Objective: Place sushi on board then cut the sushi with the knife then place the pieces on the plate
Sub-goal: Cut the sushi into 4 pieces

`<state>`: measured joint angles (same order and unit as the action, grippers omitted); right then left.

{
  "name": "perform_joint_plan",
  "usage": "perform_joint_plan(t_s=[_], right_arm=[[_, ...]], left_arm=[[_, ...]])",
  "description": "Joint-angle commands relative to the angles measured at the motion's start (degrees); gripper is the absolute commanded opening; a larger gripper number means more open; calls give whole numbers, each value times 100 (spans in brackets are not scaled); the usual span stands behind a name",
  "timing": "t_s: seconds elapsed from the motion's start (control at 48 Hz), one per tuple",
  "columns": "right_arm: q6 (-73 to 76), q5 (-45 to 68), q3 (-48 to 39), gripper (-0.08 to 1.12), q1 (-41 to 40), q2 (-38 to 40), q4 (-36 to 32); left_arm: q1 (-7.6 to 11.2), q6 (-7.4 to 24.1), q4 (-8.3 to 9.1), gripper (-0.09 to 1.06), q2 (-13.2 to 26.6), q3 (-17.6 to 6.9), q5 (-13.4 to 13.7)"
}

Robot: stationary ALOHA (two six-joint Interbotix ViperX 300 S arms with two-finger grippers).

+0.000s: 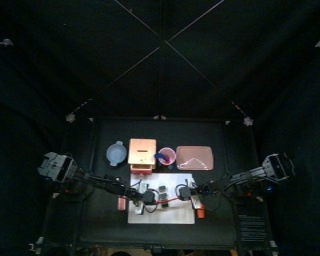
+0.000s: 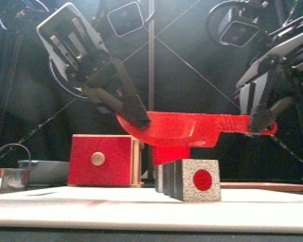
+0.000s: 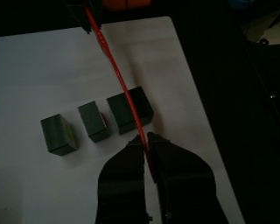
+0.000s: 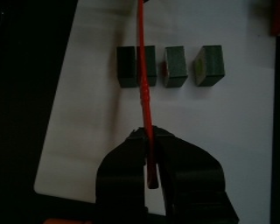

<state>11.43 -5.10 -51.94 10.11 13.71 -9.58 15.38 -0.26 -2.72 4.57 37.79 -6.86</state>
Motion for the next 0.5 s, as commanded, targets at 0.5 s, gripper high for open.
perform_joint_plan(t_s=[0.5], right_arm=[[0, 62, 149, 36, -53, -246, 149]], left_arm=[[79, 18, -9, 31, 97, -360, -167]])
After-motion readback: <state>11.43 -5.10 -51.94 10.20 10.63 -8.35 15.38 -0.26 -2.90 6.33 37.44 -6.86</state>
